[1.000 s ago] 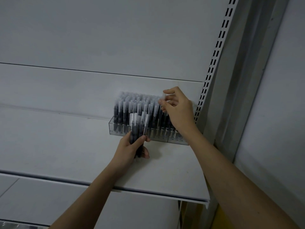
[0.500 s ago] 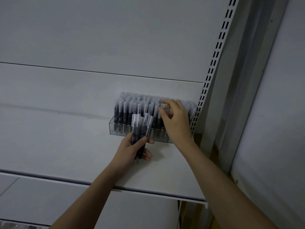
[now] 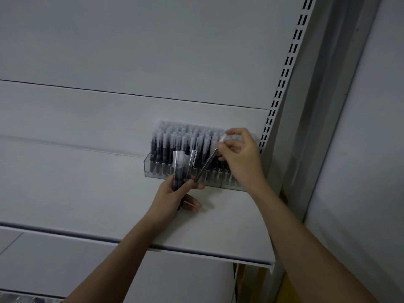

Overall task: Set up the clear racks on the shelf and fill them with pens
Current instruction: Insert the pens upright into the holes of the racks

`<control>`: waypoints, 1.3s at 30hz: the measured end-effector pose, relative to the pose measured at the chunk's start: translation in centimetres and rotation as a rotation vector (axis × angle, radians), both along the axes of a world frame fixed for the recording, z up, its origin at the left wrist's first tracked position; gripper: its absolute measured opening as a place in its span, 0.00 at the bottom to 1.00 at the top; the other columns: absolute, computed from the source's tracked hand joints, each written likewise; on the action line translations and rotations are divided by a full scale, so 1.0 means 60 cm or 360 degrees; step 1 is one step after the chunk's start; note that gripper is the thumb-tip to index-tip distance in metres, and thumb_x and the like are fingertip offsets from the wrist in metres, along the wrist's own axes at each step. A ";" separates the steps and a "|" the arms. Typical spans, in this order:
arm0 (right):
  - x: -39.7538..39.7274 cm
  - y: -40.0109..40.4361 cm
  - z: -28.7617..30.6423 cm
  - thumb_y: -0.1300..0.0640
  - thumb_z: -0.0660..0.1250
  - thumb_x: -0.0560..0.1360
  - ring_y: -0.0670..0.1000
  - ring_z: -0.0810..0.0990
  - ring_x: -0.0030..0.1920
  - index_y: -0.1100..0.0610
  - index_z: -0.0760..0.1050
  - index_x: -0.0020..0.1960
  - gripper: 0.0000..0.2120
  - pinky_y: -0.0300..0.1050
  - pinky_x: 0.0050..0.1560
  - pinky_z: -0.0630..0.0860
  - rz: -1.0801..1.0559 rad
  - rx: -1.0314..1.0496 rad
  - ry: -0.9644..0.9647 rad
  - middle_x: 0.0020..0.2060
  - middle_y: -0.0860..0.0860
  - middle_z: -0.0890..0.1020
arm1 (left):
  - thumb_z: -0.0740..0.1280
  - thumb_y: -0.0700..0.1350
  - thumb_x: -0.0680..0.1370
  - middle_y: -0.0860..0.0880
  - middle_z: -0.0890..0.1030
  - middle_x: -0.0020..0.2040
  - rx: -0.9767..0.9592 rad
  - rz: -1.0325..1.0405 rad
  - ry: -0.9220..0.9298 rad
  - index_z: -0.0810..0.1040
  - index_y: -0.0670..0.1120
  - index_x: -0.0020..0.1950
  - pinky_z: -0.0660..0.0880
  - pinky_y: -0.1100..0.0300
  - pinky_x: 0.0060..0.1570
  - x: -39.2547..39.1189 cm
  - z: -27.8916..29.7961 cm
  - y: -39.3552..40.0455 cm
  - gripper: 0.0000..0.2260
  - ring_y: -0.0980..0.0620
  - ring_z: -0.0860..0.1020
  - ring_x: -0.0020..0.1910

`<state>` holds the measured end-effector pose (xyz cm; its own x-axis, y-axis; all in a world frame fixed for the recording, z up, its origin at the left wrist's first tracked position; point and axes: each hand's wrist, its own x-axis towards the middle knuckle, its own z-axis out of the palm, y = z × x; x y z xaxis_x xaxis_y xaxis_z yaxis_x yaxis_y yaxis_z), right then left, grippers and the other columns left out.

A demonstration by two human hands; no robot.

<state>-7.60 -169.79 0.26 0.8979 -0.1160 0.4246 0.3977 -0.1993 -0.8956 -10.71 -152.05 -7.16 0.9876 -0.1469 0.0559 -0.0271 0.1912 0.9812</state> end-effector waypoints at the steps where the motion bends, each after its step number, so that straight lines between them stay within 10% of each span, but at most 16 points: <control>1: 0.002 -0.006 0.009 0.60 0.71 0.77 0.49 0.84 0.43 0.53 0.72 0.56 0.11 0.40 0.45 0.82 -0.0051 -0.0035 -0.0054 0.42 0.53 0.83 | 0.63 0.40 0.82 0.41 0.85 0.51 0.0004 0.0010 0.0004 0.73 0.37 0.61 0.79 0.53 0.32 0.000 0.000 0.001 0.10 0.41 0.81 0.32; 7: 0.011 -0.017 0.034 0.58 0.68 0.79 0.43 0.81 0.44 0.52 0.73 0.60 0.11 0.31 0.42 0.78 -0.0219 -0.0393 -0.0247 0.44 0.47 0.81 | 0.62 0.41 0.82 0.42 0.85 0.51 0.0040 0.0003 0.0015 0.73 0.36 0.62 0.80 0.53 0.33 0.001 -0.002 0.002 0.11 0.40 0.81 0.34; 23: 0.022 -0.010 -0.025 0.59 0.67 0.79 0.47 0.80 0.45 0.51 0.74 0.60 0.11 0.50 0.48 0.81 -0.0149 -0.0839 -0.0114 0.49 0.49 0.78 | 0.63 0.40 0.82 0.43 0.85 0.47 0.0027 -0.0045 0.0016 0.74 0.37 0.60 0.79 0.53 0.32 0.001 -0.003 0.001 0.09 0.41 0.81 0.33; 30: -0.015 0.022 -0.048 0.54 0.68 0.79 0.44 0.78 0.44 0.52 0.73 0.62 0.13 0.38 0.45 0.78 -0.0037 -0.0451 -0.0075 0.48 0.46 0.78 | 0.62 0.43 0.83 0.42 0.85 0.51 0.0136 -0.0189 -0.0034 0.74 0.41 0.60 0.76 0.56 0.30 -0.006 0.004 0.001 0.08 0.41 0.81 0.33; 39: -0.021 0.037 -0.068 0.61 0.72 0.76 0.53 0.84 0.45 0.51 0.75 0.59 0.13 0.49 0.47 0.83 0.0299 0.0010 0.0162 0.44 0.56 0.83 | 0.61 0.45 0.83 0.43 0.85 0.52 0.0238 -0.0257 -0.0103 0.75 0.44 0.62 0.74 0.56 0.29 -0.008 0.007 0.001 0.10 0.39 0.81 0.33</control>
